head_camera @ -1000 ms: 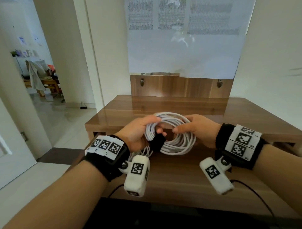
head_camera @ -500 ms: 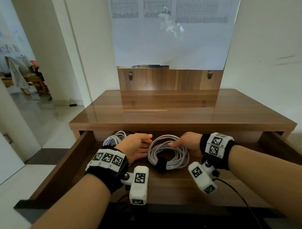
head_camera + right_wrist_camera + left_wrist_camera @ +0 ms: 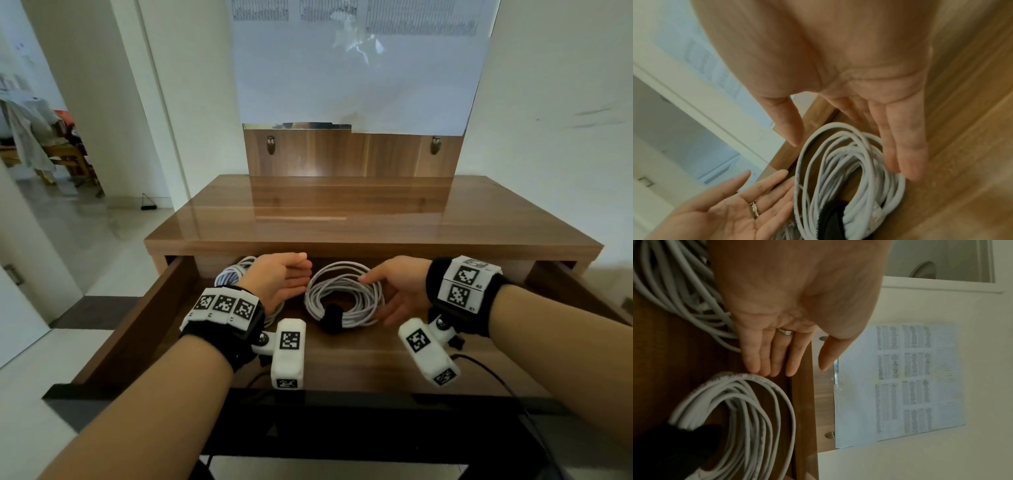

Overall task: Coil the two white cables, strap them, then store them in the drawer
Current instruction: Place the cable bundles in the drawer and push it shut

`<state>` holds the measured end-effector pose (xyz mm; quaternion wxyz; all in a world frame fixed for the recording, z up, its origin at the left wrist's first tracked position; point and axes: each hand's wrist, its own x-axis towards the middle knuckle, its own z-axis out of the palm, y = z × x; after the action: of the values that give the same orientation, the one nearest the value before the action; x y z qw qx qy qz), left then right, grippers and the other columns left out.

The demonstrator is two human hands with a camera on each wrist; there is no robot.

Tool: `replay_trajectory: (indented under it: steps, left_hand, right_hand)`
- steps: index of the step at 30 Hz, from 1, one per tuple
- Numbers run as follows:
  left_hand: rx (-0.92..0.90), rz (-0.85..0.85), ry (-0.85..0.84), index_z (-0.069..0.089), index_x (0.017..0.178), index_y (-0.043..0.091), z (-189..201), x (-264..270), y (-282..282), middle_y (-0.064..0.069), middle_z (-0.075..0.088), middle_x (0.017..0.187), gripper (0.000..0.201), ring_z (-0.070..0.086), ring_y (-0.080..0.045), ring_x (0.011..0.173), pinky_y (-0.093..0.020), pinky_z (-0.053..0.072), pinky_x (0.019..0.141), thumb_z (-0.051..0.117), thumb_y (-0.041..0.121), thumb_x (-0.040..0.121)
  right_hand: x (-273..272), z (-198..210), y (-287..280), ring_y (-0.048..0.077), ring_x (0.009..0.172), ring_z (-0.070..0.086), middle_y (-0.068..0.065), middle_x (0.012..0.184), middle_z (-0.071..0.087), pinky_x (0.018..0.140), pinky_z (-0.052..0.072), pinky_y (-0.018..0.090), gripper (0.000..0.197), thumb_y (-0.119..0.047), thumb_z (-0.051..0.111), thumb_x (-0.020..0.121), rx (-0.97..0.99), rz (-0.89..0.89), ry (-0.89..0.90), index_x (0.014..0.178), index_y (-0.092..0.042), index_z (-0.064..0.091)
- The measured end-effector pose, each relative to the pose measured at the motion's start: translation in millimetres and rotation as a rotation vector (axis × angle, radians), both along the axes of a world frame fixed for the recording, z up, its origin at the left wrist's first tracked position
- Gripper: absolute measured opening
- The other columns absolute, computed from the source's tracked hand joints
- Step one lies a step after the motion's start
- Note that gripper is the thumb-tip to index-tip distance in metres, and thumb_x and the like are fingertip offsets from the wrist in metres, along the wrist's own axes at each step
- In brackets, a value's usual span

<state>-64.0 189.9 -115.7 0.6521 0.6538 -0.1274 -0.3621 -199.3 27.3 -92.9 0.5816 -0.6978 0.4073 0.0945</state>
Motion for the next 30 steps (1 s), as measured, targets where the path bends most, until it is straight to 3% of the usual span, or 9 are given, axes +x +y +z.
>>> replay_trajectory:
  steps: [4,8,12,14,19,22,24,27,30]
  left_hand:
    - [-0.054,0.052,-0.115,0.065,0.099,0.0,21,-5,11,-0.016,0.067,0.106,0.022,0.062,-0.03,0.109,-0.035,0.053,0.089,0.051,0.017,0.1]
    - [-0.038,-0.006,-0.351,0.066,0.1,0.003,48,-33,23,-0.013,0.071,0.1,0.017,0.067,-0.028,0.101,-0.035,0.055,0.088,0.055,0.015,0.098]
    - [0.125,-0.224,-0.764,0.072,0.103,0.009,53,-69,32,-0.006,0.075,0.098,0.018,0.071,-0.017,0.093,-0.028,0.055,0.082,0.062,0.021,0.095]
    - [0.224,-0.337,-0.979,0.074,0.103,0.013,47,-87,37,0.0,0.074,0.097,0.019,0.069,-0.012,0.093,-0.026,0.052,0.082,0.066,0.027,0.092]
    - [0.475,-0.725,-1.163,0.062,0.127,0.024,20,-116,47,0.014,0.063,0.117,0.055,0.058,-0.004,0.107,-0.022,0.042,0.096,0.076,0.046,0.079]
    - [0.55,-0.692,-1.254,0.047,0.142,0.024,-6,-119,49,0.006,0.053,0.14,0.08,0.049,-0.012,0.127,-0.03,0.037,0.109,0.074,0.058,0.075]
    - [0.507,-0.589,-1.319,0.04,0.147,0.023,-16,-118,52,0.002,0.042,0.151,0.093,0.039,-0.016,0.138,-0.035,0.031,0.115,0.072,0.066,0.071]
    - [0.418,-0.441,-1.493,0.033,0.151,0.024,-19,-115,53,0.002,0.028,0.159,0.101,0.025,-0.017,0.146,-0.042,0.021,0.12,0.071,0.069,0.069]
    - [0.439,-0.352,-1.562,0.024,0.154,0.022,-16,-110,46,0.001,0.019,0.162,0.11,0.015,-0.017,0.149,-0.042,0.012,0.123,0.07,0.072,0.067]
  right_hand:
    - [-27,28,4,0.037,0.111,0.057,0.02,0.138,0.046,0.086,0.052,0.049,0.066,-0.029,0.068,0.088,-0.208,0.054,-0.016,0.143,-0.009,0.037]
    - [-58,42,20,0.028,0.106,0.059,0.014,0.115,0.061,0.085,0.053,0.044,0.051,-0.03,0.066,0.089,-0.347,0.134,-0.081,0.131,-0.005,0.05]
    - [-79,35,40,0.021,0.088,0.067,0.01,0.099,0.071,0.072,0.057,0.033,0.031,-0.033,0.061,0.093,-0.464,0.255,-0.141,0.109,-0.007,0.067]
    - [-88,26,47,0.02,0.085,0.069,0.009,0.095,0.073,0.074,0.058,0.032,0.032,-0.039,0.059,0.092,-0.536,0.319,-0.162,0.098,-0.01,0.071]
    - [-118,6,63,0.012,0.085,0.066,-0.003,0.089,0.073,0.077,0.049,0.028,0.035,-0.056,0.06,0.083,-0.669,0.491,-0.209,0.093,-0.026,0.073]
    - [-132,-8,69,0.012,0.091,0.065,-0.007,0.097,0.071,0.085,0.049,0.029,0.041,-0.055,0.071,0.075,-0.788,0.644,-0.115,0.104,-0.026,0.072]
    - [-134,-18,70,0.015,0.108,0.06,-0.007,0.116,0.065,0.093,0.046,0.029,0.055,-0.051,0.075,0.074,-0.91,0.685,-0.051,0.121,-0.024,0.064]
    - [-130,-26,64,0.019,0.137,0.032,0.0,0.148,0.038,0.109,0.03,0.033,0.091,-0.051,0.079,0.068,-1.07,0.626,-0.116,0.144,-0.021,0.039]
    - [-118,-24,50,0.024,0.146,0.005,0.002,0.16,0.012,0.118,0.013,0.043,0.118,-0.06,0.081,0.059,-1.155,0.53,-0.078,0.152,-0.021,0.018]
